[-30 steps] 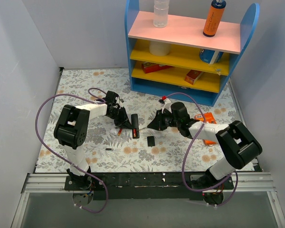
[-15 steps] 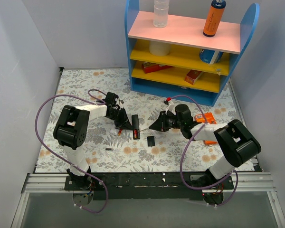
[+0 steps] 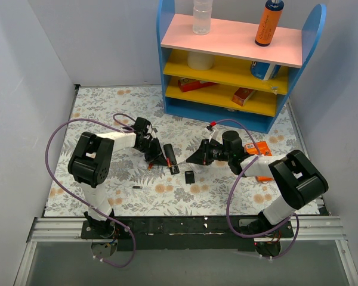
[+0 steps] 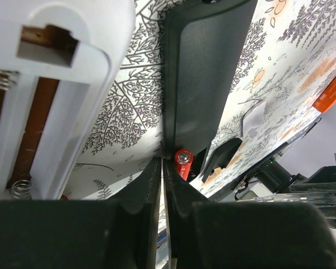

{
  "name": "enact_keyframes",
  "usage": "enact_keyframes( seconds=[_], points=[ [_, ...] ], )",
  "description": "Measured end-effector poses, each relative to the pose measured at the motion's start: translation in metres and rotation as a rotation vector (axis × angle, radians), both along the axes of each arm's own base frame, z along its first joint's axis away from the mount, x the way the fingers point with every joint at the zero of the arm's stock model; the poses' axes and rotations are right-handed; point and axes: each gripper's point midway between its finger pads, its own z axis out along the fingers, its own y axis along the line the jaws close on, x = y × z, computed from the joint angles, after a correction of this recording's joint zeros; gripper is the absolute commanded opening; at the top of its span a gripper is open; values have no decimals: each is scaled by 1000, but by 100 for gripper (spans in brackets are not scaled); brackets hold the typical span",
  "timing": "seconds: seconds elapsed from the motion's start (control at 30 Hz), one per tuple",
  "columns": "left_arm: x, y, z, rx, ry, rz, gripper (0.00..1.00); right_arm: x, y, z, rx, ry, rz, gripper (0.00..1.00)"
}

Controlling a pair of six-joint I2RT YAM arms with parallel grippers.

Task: Unload the batteries from the remote control

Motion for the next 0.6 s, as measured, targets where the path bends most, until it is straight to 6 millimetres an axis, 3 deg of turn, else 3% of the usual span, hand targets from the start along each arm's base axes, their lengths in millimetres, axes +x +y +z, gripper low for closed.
enact_keyframes(
  seconds=[0.43, 0.6],
  points=[
    [-1, 3, 1, 28, 16, 2, 9, -3, -3, -6, -32, 16, 10, 1],
    [6, 7, 5, 68, -6, 13, 11, -2, -1, 3, -38, 7, 27, 1]
  ],
)
